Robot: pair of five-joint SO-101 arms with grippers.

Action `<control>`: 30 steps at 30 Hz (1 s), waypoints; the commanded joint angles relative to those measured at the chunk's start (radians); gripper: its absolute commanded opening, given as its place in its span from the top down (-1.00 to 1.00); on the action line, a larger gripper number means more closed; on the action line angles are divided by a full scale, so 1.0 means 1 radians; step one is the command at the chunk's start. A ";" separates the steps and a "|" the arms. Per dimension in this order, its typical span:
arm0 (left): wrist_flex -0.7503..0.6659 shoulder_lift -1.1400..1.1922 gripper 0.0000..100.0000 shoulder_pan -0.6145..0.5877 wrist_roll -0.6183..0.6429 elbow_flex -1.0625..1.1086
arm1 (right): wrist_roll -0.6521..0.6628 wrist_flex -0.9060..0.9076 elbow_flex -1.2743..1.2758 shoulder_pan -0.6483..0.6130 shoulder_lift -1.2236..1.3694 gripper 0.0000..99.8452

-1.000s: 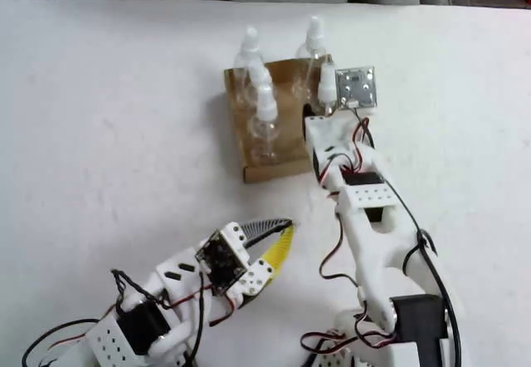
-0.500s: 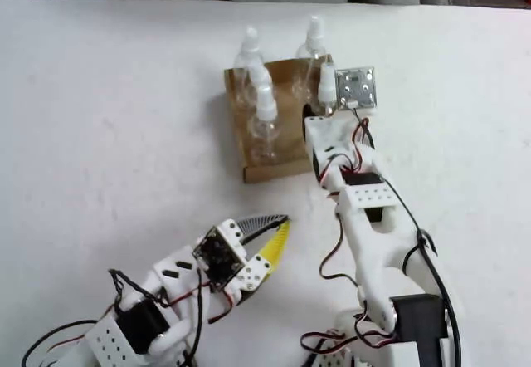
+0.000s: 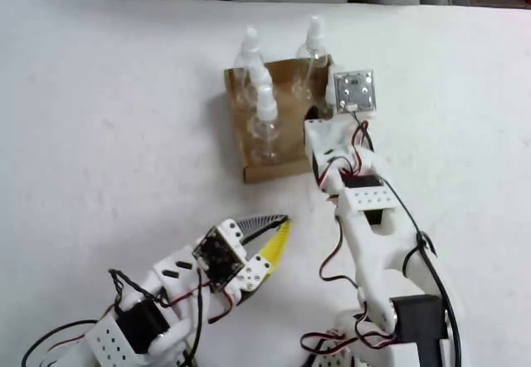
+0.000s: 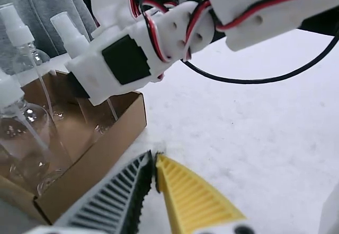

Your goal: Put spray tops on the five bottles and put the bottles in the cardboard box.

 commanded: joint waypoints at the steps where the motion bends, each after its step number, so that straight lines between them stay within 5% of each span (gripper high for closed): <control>1: 0.000 -0.008 0.96 -0.012 -0.009 -0.003 | 0.003 -0.010 -0.002 -0.007 -0.004 0.60; 30: 0.002 -0.008 0.96 -0.012 -0.009 -0.003 | 0.008 -0.012 -0.003 -0.016 -0.007 0.60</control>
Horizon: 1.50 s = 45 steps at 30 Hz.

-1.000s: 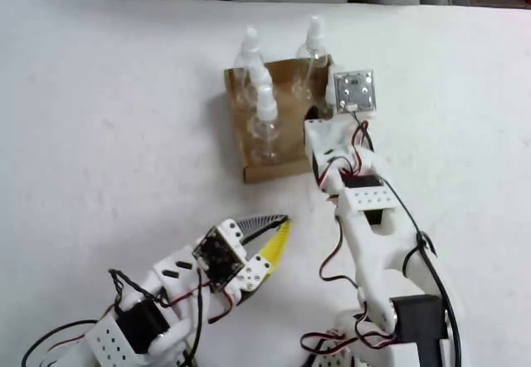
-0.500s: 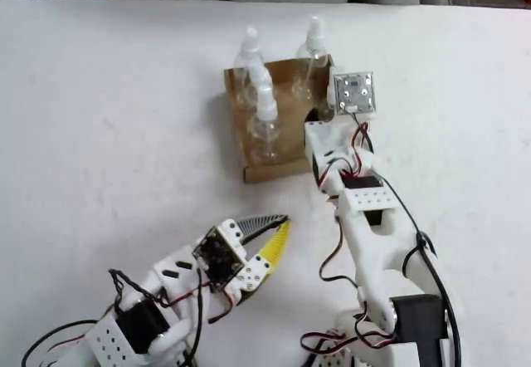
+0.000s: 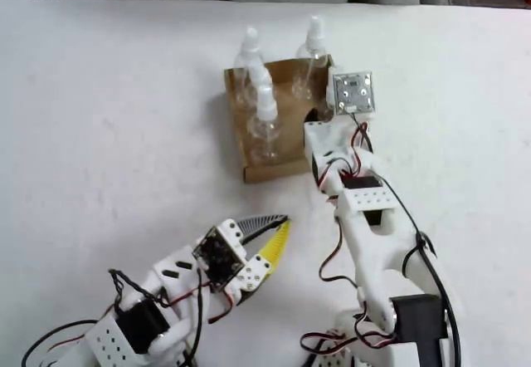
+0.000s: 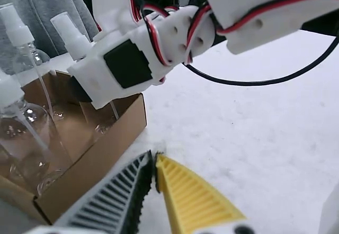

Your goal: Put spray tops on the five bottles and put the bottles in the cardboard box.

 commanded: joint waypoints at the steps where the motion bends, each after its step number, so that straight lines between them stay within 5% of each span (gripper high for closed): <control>1: 0.002 -0.008 0.96 -0.012 -0.009 -0.003 | 0.008 -0.012 -0.009 -0.015 -0.008 0.60; 19: 0.002 -0.008 0.96 -0.018 -0.011 -0.003 | 0.003 -0.024 0.029 0.015 -0.018 0.60; 31: -0.005 -0.008 0.96 -0.045 -0.011 -0.003 | 0.002 -0.429 0.204 0.010 -0.010 0.60; 45: -0.005 -0.008 0.96 -0.045 -0.011 -0.003 | 0.002 -0.437 0.210 0.007 -0.007 0.60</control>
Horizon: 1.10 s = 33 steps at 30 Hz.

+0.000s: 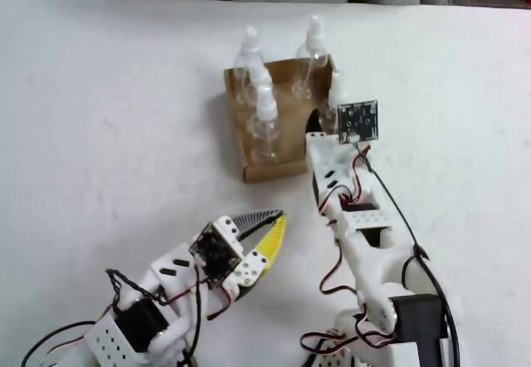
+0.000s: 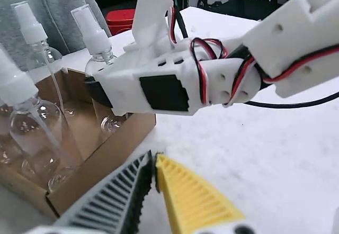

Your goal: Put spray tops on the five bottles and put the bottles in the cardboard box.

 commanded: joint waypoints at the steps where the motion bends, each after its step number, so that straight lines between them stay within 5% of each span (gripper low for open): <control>1: -0.005 -0.008 0.96 -0.010 -0.011 -0.003 | 0.002 -0.024 -0.006 0.005 -0.007 0.60; 33: -0.005 -0.005 0.96 -0.041 -0.011 -0.003 | -0.075 -0.214 -0.120 0.001 0.246 0.60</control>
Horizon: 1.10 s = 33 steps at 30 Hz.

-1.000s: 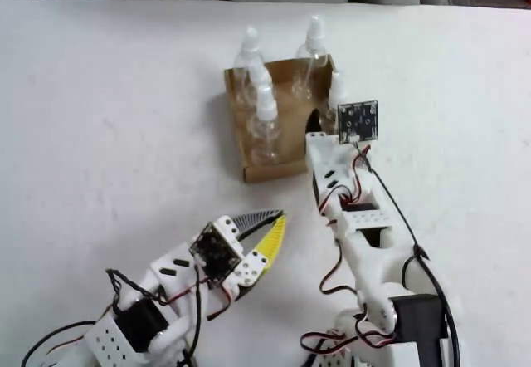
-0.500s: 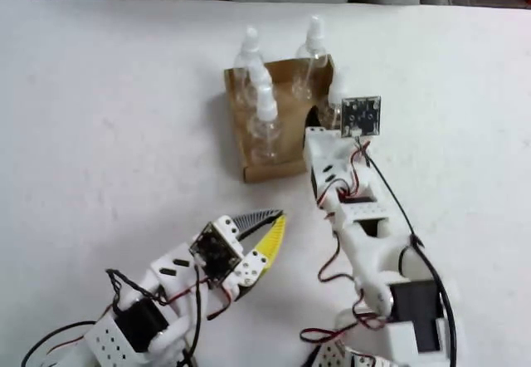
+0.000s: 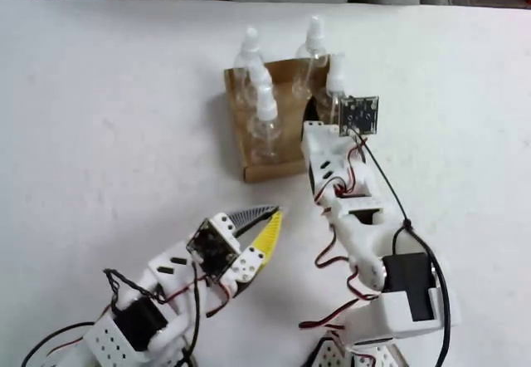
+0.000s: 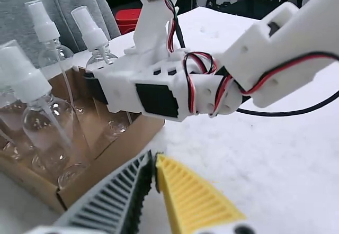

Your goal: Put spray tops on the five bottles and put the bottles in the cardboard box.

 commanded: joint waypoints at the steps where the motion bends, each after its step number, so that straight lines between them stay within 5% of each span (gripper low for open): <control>1: -0.005 -0.005 0.96 -0.012 -0.011 -0.003 | -0.003 -0.016 -0.005 0.001 -0.001 0.60; 10: -0.005 -0.005 0.96 -0.012 -0.011 -0.003 | -0.003 -0.015 -0.006 -0.001 0.007 0.33; 28: -0.005 -0.005 0.96 -0.012 -0.011 -0.003 | -0.008 -0.019 -0.012 -0.001 -0.004 0.33; 33: -0.005 -0.005 0.96 -0.012 -0.011 -0.003 | -0.009 -0.019 -0.014 -0.024 -0.004 0.17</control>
